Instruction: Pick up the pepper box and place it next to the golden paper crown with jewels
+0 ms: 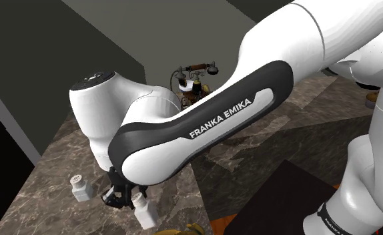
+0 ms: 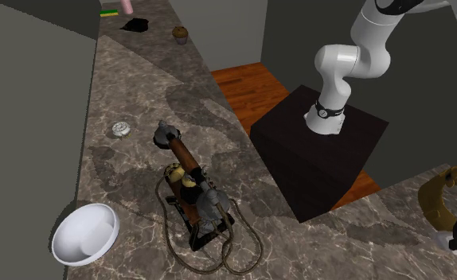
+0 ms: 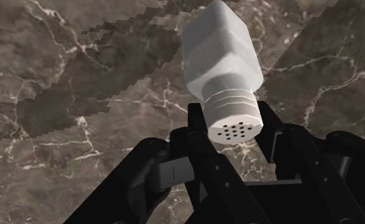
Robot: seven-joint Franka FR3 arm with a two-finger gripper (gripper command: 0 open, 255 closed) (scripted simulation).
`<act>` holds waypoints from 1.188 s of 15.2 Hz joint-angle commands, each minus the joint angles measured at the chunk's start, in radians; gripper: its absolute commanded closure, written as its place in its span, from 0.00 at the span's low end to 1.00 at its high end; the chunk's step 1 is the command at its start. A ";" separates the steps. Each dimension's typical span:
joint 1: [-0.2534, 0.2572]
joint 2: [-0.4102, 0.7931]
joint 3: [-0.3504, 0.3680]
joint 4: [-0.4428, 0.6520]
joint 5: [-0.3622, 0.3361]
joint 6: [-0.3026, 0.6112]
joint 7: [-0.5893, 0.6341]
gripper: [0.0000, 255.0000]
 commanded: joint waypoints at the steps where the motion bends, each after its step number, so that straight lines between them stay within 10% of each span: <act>1: 0.001 0.006 -0.001 -0.015 -0.004 0.021 0.003 1.00; 9: 0.001 0.006 -0.001 -0.015 -0.004 0.021 0.003 1.00; 10: 0.001 0.006 -0.001 -0.015 -0.004 0.021 0.003 0.00; 18: -0.002 -0.027 0.005 0.045 0.013 -0.069 -0.008 0.00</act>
